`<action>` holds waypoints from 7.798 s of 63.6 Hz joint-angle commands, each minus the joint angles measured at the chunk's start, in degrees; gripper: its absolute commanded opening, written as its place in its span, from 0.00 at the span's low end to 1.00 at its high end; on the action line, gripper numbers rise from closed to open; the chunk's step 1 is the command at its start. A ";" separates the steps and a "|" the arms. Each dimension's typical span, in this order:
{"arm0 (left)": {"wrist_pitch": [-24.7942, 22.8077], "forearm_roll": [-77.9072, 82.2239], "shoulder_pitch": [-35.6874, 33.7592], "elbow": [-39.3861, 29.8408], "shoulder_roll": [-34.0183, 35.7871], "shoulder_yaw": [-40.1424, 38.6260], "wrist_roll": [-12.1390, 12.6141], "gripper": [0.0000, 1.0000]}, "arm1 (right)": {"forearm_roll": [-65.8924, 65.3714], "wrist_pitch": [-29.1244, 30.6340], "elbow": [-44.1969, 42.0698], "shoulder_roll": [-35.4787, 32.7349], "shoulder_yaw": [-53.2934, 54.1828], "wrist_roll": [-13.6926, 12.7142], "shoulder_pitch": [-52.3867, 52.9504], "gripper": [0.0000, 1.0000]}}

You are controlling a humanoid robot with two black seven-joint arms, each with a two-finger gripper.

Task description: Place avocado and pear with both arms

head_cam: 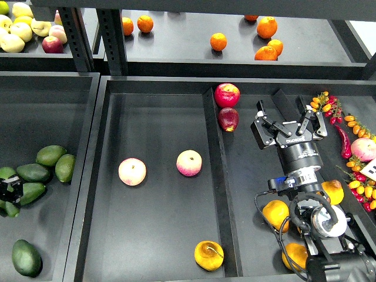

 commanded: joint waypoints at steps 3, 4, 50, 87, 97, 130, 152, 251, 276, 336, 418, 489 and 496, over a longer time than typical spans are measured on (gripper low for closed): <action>-0.01 0.70 2.66 0.55 -0.36 -1.75 0.01 0.24 | 0.00 0.00 0.13 0.00 -0.06 -0.02 -0.01 1.00; -0.01 0.97 3.01 0.55 -0.45 -1.76 0.01 0.24 | 0.00 0.00 0.13 0.00 -0.06 0.07 -0.01 1.00; -0.01 3.87 11.10 3.27 -3.70 -9.75 0.01 0.39 | -0.18 -0.70 0.04 0.00 -0.15 -0.02 -0.01 1.00; -0.01 6.86 14.70 4.15 -3.35 -18.98 0.01 0.99 | -0.53 -0.79 -0.49 0.00 -1.73 -0.02 -0.54 1.00; -0.01 6.59 15.05 4.24 -3.17 -26.35 0.01 0.99 | -0.53 -0.79 -0.49 0.00 -1.73 -0.02 -1.15 1.00; -0.01 2.81 16.81 4.85 -3.26 -48.07 0.01 0.99 | -0.44 -0.35 -0.40 0.00 -3.76 -2.04 -5.81 1.00; -0.01 -0.70 26.56 3.89 -9.49 -71.44 0.01 0.99 | -0.53 -0.08 -0.31 -2.55 -5.95 -3.27 -7.83 1.00; -0.01 -8.26 60.05 -9.12 -43.34 -115.05 0.01 1.00 | -1.93 -8.25 -0.84 -32.70 -46.03 -23.80 15.46 1.00; -0.01 -11.51 66.64 -14.13 -43.34 -115.13 0.01 1.00 | -2.11 -9.57 -1.98 -31.29 -58.42 -23.80 23.80 1.00; -0.01 -11.60 68.32 -15.54 -43.34 -115.13 0.01 1.00 | -4.31 -11.60 -8.66 -24.79 -70.73 -23.80 26.01 1.00; -0.01 -11.69 68.76 -15.62 -43.34 -115.31 0.01 1.00 | -5.36 -7.99 -21.41 -15.91 -69.50 -23.80 25.39 1.00; -0.01 -11.86 69.46 -16.06 -43.34 -115.75 0.01 1.00 | -8.61 -4.39 -23.60 -14.41 -63.17 -23.80 22.76 0.27; -0.01 -11.86 69.46 -16.15 -43.34 -115.75 0.01 1.00 | -8.79 -1.32 -23.60 -14.50 -60.71 -23.80 20.47 0.14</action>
